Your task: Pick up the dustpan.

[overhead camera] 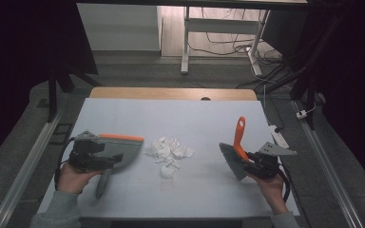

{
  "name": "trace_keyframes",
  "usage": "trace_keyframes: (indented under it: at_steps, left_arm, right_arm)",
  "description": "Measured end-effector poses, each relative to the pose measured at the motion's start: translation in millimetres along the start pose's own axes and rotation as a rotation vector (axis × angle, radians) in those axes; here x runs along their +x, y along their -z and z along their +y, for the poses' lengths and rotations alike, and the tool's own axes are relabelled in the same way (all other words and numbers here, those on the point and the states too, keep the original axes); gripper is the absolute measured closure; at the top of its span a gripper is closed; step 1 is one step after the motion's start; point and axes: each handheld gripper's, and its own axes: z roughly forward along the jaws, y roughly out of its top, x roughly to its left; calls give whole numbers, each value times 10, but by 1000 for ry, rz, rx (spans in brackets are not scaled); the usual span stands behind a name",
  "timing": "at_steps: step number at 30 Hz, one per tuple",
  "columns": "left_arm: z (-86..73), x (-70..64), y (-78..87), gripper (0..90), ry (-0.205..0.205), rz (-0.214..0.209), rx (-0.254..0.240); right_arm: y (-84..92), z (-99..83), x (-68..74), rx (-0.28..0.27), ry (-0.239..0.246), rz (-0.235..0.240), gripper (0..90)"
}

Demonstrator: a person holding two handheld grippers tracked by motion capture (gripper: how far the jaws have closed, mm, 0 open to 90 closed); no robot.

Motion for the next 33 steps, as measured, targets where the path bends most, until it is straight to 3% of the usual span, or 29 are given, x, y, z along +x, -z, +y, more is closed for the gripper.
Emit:
trace_keyframes:
  at_steps: [4,7,11,23,33]
  left_arm:
    - [-7,29,63,152,6,15,-7]
    - [-22,49,107,144,16,61,1]
    - [-49,100,138,141,34,82,6]
    - [-217,199,83,140,83,89,57]
    - [-349,226,-159,141,115,84,145]
  right_arm:
    - [-4,1,3,3,5,-1,701]
    - [-2,1,7,5,6,-6,702]
    - [-8,0,10,7,8,-6,702]
    - [-27,-12,18,18,14,-7,702]
    - [-33,-16,20,22,17,-9,702]
